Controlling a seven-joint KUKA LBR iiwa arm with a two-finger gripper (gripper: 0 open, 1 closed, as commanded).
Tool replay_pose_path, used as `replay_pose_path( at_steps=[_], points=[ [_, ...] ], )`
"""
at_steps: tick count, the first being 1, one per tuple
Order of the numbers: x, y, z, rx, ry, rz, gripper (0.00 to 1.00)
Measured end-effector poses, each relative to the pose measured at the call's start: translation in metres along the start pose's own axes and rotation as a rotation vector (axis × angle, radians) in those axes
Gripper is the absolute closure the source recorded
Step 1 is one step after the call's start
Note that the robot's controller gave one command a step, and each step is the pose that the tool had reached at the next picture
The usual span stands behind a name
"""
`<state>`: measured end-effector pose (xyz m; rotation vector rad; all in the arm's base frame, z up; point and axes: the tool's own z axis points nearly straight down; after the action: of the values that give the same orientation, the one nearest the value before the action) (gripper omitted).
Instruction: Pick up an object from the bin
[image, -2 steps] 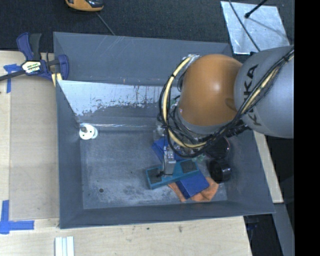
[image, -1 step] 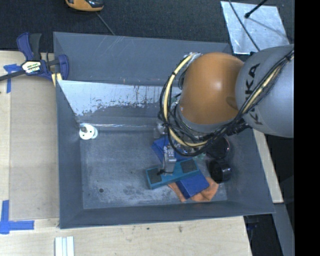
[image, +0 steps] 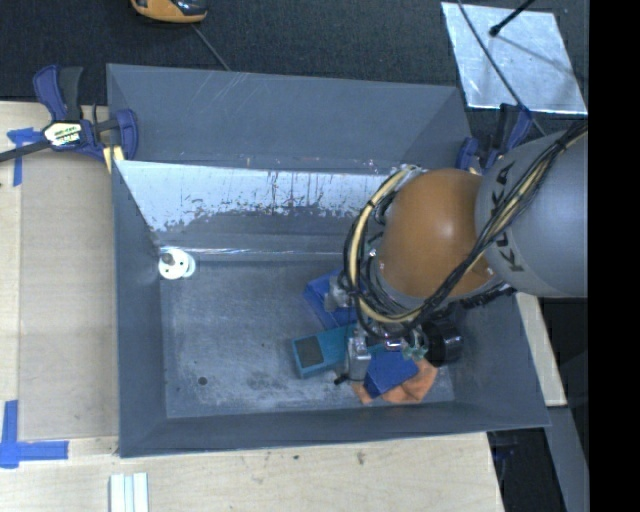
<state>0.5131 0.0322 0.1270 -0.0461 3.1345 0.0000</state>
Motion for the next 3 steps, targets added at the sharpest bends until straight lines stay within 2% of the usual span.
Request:
replay_pose_path(
  at_steps=[1,2,3],
  points=[
    [0.001,-0.022,0.011,-0.001,0.010,-0.167,0.00],
    [0.002,-0.021,0.000,0.000,0.003,-0.142,0.00],
    [-0.006,-0.020,0.056,-0.001,-0.003,-0.110,0.00]
  ],
)
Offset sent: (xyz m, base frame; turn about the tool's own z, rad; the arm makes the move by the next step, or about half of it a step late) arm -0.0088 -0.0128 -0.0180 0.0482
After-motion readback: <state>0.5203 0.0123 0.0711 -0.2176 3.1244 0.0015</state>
